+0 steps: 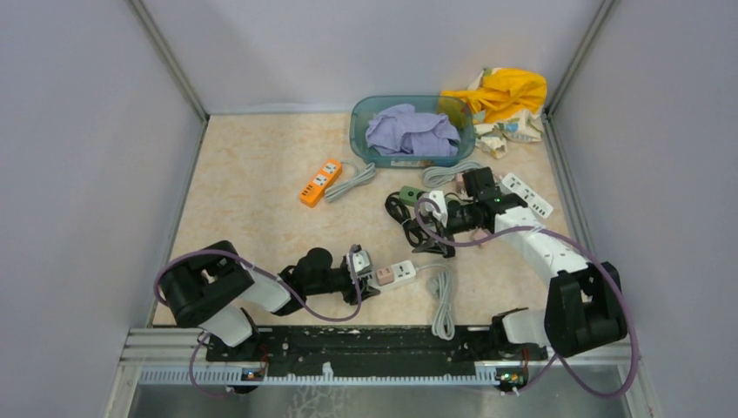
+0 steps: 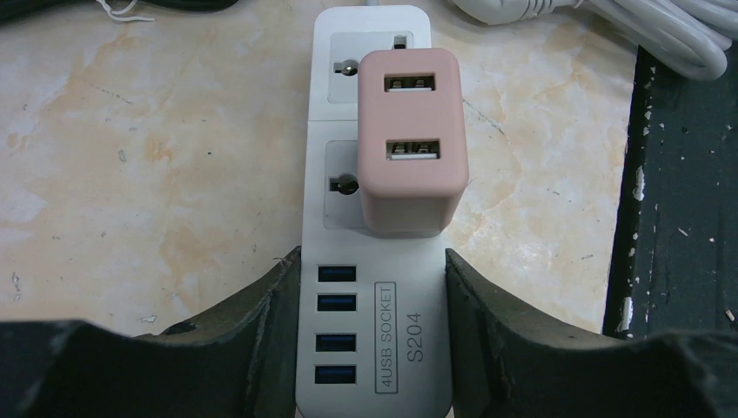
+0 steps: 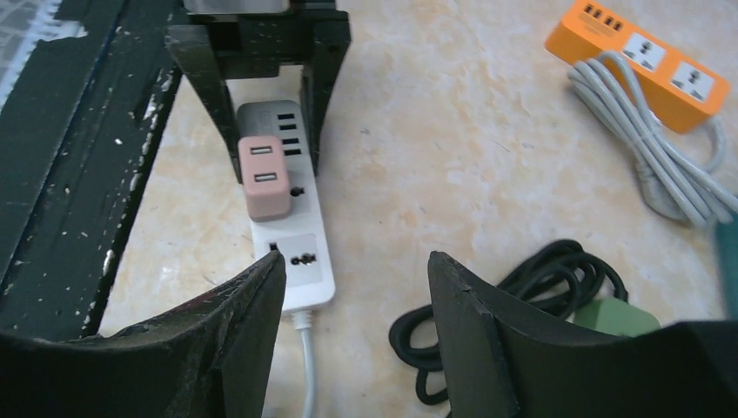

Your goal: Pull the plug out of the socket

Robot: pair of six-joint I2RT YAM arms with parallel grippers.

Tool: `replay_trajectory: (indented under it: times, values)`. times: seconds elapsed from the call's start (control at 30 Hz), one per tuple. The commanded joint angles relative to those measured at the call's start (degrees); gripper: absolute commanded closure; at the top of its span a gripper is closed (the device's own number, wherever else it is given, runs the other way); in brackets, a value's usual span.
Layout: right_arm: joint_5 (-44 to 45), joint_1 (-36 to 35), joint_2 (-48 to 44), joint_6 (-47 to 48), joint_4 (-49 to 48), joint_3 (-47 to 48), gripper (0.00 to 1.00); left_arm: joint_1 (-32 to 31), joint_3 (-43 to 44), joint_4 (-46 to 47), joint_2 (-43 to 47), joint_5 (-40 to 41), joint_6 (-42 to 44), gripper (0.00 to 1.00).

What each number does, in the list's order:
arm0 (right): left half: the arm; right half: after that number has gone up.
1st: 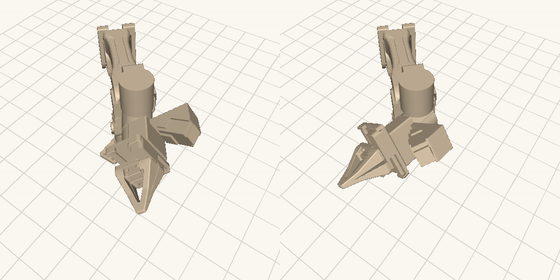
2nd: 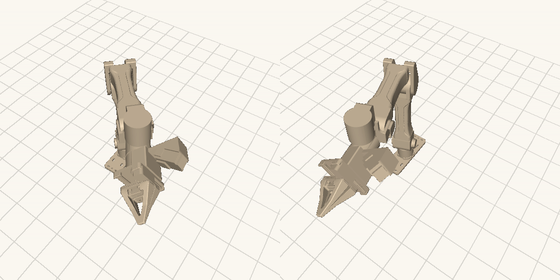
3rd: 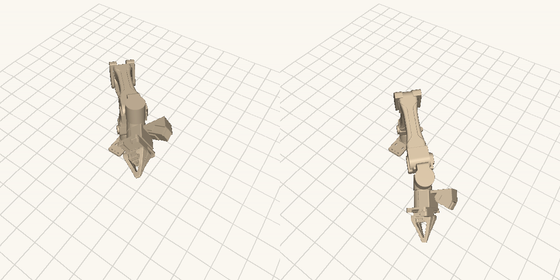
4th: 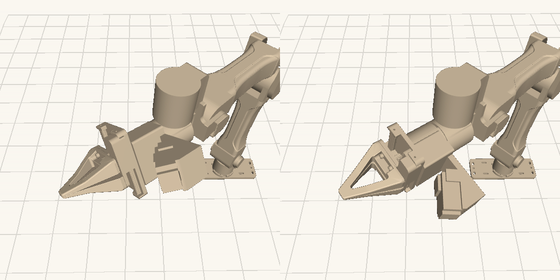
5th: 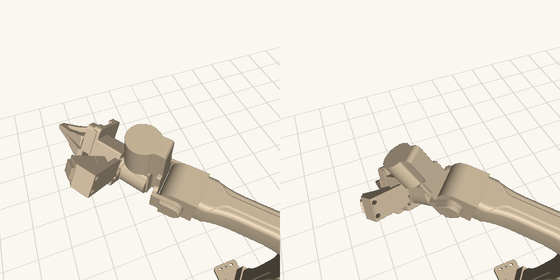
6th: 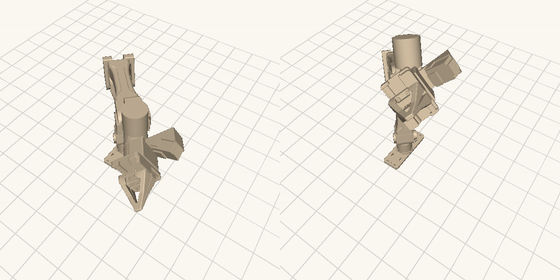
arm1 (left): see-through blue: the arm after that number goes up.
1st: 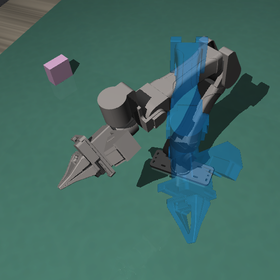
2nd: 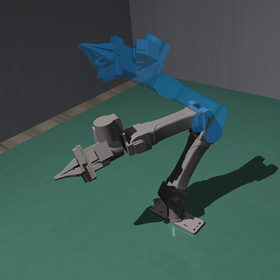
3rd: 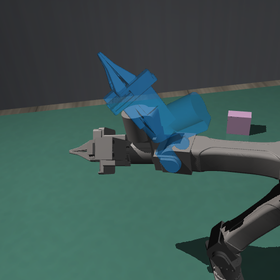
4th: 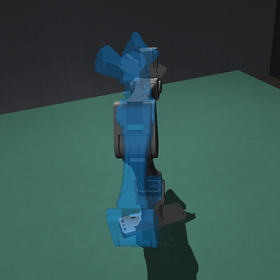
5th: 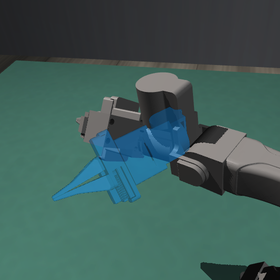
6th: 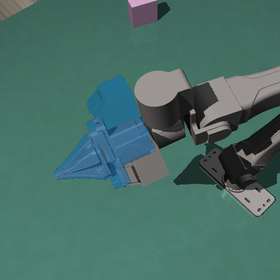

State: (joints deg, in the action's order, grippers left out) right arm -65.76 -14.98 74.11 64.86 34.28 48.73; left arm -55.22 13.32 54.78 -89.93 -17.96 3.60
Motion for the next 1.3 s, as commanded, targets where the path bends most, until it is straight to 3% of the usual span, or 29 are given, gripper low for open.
replay_trajectory:
  times: [0.0, 0.43, 0.73, 0.97, 1.27]
  values:
    - [-3.23, -4.18, 1.19, 7.79, 3.93, 1.37, 0.39, -0.10, 1.05, 0.39, 0.54, -2.90, -0.89, 0.99]
    - [3.07, -14.05, 4.00, 7.66, 1.93, 0.43, 0.39, -0.11, 1.00, 0.94, 0.48, -2.96, -1.38, 0.99]
    - [12.12, -20.23, 5.26, -3.47, -8.25, -1.00, 0.36, -0.08, 0.74, 1.91, 0.08, -2.97, -1.57, 0.99]
    - [17.44, -24.83, 8.82, -5.18, -9.20, -0.51, 0.34, -0.08, 0.75, 1.82, 0.44, -2.72, -1.52, 0.99]
    - [17.60, -27.96, 11.81, -4.35, -5.68, 2.03, 0.55, -0.09, 0.43, 1.73, 0.72, -2.20, -1.28, 0.99]
